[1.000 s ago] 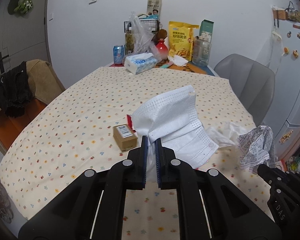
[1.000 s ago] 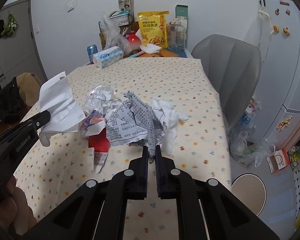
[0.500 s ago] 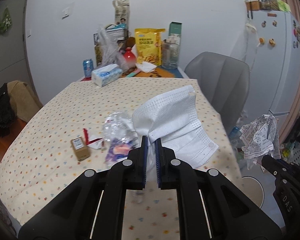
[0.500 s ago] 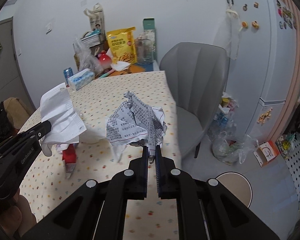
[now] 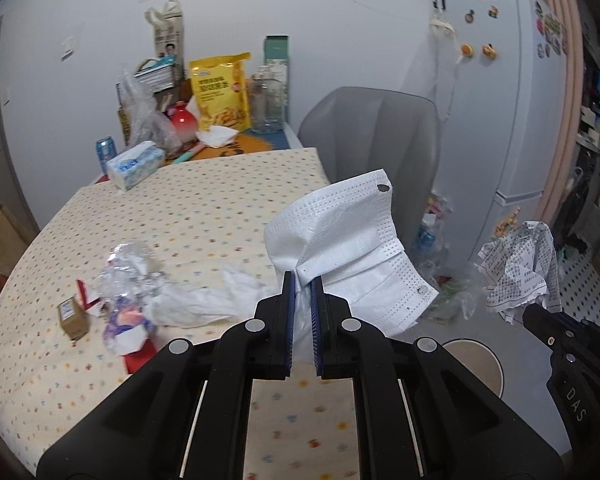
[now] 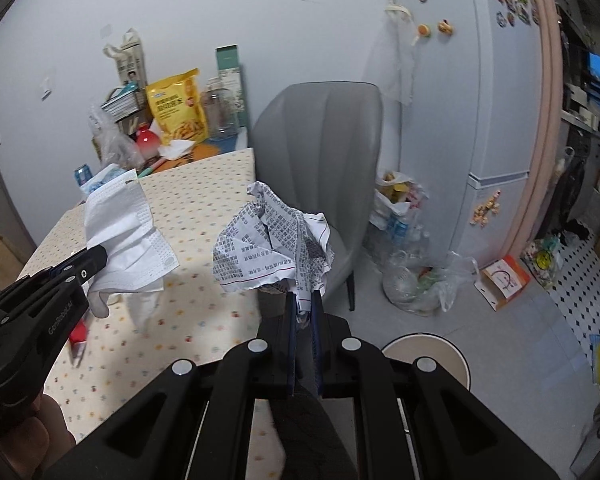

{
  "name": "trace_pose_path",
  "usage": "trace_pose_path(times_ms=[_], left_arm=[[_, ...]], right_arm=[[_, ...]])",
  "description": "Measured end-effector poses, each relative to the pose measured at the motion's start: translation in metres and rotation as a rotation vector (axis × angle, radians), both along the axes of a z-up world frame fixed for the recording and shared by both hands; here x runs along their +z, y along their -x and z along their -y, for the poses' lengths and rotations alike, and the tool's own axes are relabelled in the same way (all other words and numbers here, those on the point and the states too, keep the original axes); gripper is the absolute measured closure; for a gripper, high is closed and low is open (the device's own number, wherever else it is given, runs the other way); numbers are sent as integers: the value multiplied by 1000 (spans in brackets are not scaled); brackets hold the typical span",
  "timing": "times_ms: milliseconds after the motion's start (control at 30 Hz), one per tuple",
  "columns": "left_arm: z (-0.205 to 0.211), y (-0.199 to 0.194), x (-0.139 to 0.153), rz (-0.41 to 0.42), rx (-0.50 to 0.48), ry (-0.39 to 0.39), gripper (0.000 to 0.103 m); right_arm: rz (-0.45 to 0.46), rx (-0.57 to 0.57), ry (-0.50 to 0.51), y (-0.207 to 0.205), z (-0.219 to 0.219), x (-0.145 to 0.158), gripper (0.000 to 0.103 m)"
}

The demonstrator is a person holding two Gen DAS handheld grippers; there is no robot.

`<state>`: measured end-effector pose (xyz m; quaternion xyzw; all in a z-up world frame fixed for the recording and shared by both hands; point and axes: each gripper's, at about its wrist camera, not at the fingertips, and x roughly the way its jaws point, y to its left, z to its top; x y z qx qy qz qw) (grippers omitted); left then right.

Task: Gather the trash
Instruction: 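Carry the mask and receipt to the white bin and release both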

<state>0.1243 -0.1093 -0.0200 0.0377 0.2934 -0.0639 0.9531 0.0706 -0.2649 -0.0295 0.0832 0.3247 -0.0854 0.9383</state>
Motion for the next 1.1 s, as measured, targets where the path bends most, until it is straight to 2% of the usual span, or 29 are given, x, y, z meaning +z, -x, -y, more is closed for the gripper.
trace_pose_path(times_ms=[533,967,1033,1067,1100], left_arm=[[112,-29,-30,-88,-181,-87,95],[175,-51,-60,-159,-258,-155,95],[181,-53,-64,-168,-263,-163,95],[185,-54,-66,-174,-267,-167,95],[187,-55,-68,-178,-271,-171,95]], right_arm=[[-40,-168,-61,-1,94,-26,95],[-107,-290,-138,-7,172,-71,95],[-117,-307,-139,-10,181,-79,92],[-122,-313,-129,-12,183,-82,85],[-133,-319,-117,-15,186,-85,66]])
